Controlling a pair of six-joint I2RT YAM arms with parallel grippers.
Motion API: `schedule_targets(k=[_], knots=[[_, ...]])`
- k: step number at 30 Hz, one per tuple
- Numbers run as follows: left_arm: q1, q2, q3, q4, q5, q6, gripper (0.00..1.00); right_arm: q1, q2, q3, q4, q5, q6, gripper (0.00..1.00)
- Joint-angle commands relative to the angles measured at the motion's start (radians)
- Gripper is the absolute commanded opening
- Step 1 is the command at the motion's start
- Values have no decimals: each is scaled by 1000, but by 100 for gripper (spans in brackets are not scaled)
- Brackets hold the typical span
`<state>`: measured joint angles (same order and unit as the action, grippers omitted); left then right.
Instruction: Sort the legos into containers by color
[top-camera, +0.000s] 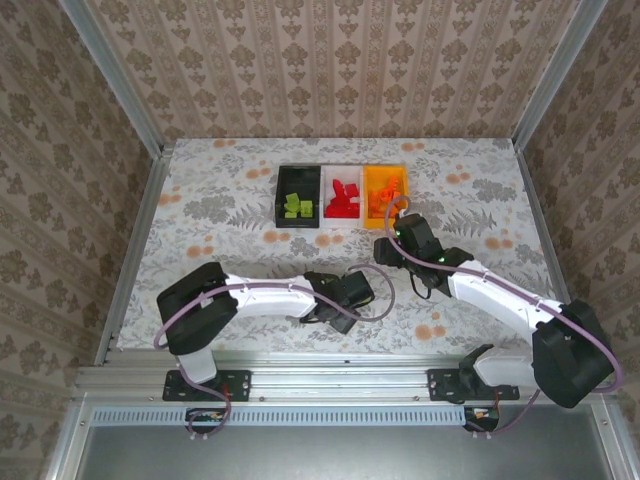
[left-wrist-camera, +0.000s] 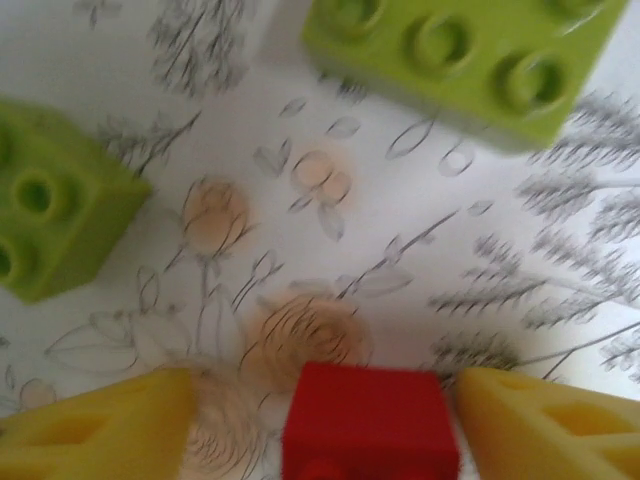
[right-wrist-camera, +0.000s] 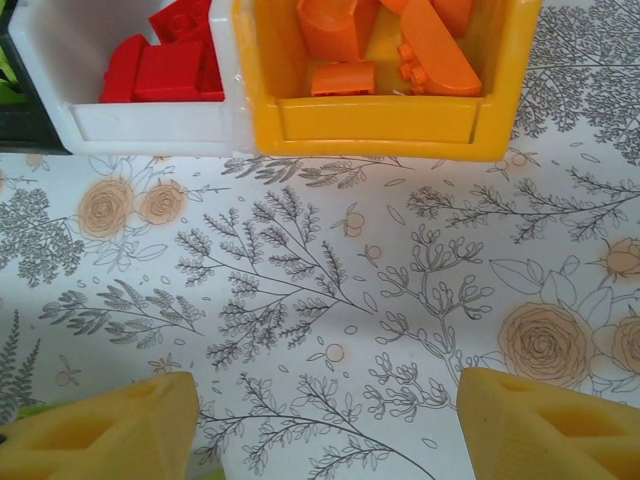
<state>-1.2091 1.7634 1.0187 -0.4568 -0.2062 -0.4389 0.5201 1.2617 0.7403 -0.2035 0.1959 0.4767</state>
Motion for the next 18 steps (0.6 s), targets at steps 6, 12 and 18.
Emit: schedule_targets(k=[6,12,18], knots=[[5,33,7,19,-53,-2,28,-9,-38,-25,60,23,18,70],[3,-5,-11,14,-72,-26,21,-11,-49,-28,66,11,19,69],[32,-30,150,-113,-119,31,18,-21,-78,-50,70,58,38,69]])
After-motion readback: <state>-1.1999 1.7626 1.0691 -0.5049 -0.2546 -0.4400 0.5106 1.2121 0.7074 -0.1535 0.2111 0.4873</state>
